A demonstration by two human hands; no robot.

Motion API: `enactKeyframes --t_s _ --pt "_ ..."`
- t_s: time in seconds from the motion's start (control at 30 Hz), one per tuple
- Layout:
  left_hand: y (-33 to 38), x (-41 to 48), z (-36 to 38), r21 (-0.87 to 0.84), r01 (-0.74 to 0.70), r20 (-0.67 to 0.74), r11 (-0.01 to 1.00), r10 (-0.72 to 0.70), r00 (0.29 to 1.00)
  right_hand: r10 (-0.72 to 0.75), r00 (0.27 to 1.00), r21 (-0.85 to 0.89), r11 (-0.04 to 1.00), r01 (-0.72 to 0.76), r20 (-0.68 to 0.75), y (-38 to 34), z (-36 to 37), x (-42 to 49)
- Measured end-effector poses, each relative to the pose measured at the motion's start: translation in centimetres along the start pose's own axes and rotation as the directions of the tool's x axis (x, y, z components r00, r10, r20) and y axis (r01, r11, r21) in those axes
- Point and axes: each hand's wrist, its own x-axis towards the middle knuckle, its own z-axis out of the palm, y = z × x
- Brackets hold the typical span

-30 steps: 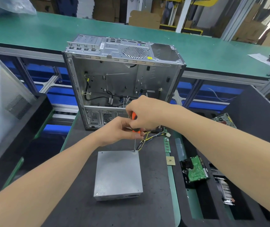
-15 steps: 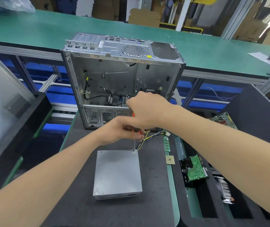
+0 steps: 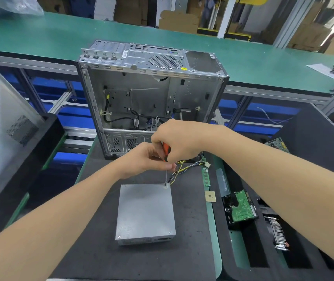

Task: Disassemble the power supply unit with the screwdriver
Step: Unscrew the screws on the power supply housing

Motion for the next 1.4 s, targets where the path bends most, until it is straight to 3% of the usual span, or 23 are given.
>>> enactKeyframes --t_s 0.23,0.37,0.43,0.5,0.8,1.03,1.13,1.27,1.33,1.4 --pt "0.3 0.0 0.3 0.019 0.002 -0.030 1.000 -0.001 1.000 -0.007 0.998 0.024 1.000 0.008 -0.056 -0.1 0.3 0.1" --pt "0.4 -0.1 0.4 0.038 -0.010 -0.032 0.999 0.012 0.999 0.275 0.912 -0.069 0.948 -0.310 -0.304 -0.4 1.2 0.6" --pt "0.4 0.0 0.5 0.023 -0.001 -0.047 1.000 0.002 0.999 0.370 0.888 0.004 0.924 -0.384 -0.274 -0.8 1.5 1.0" --pt "0.4 0.1 0.5 0.031 -0.019 -0.044 0.999 0.020 0.999 0.372 0.906 0.064 0.928 -0.367 -0.203 -0.6 1.6 1.4" --pt "0.2 -0.3 0.1 0.029 0.007 -0.033 1.000 -0.006 0.999 0.068 0.997 0.023 0.997 -0.068 -0.030 -0.4 -0.2 0.7" --pt "0.1 -0.3 0.4 0.049 0.002 -0.080 0.999 0.002 0.997 0.010 0.999 -0.035 0.999 -0.009 0.037 -1.0 0.0 1.0" --pt "0.2 -0.3 0.4 0.039 0.002 -0.077 0.999 0.001 0.997 0.076 0.997 -0.010 0.997 -0.076 -0.005 -0.8 -0.9 0.6" --pt "0.4 -0.1 0.5 0.045 0.027 -0.096 0.999 -0.023 0.995 0.322 0.928 0.008 0.945 -0.327 -0.188 -1.6 -0.6 0.8" --pt "0.4 0.0 0.6 0.034 0.012 -0.088 0.999 -0.009 0.996 0.408 0.903 0.026 0.912 -0.409 -0.137 -2.0 0.3 1.3" --pt "0.4 0.1 0.5 0.043 -0.018 -0.066 0.999 0.021 0.998 0.393 0.914 0.033 0.919 -0.392 -0.102 -2.0 0.7 1.7"
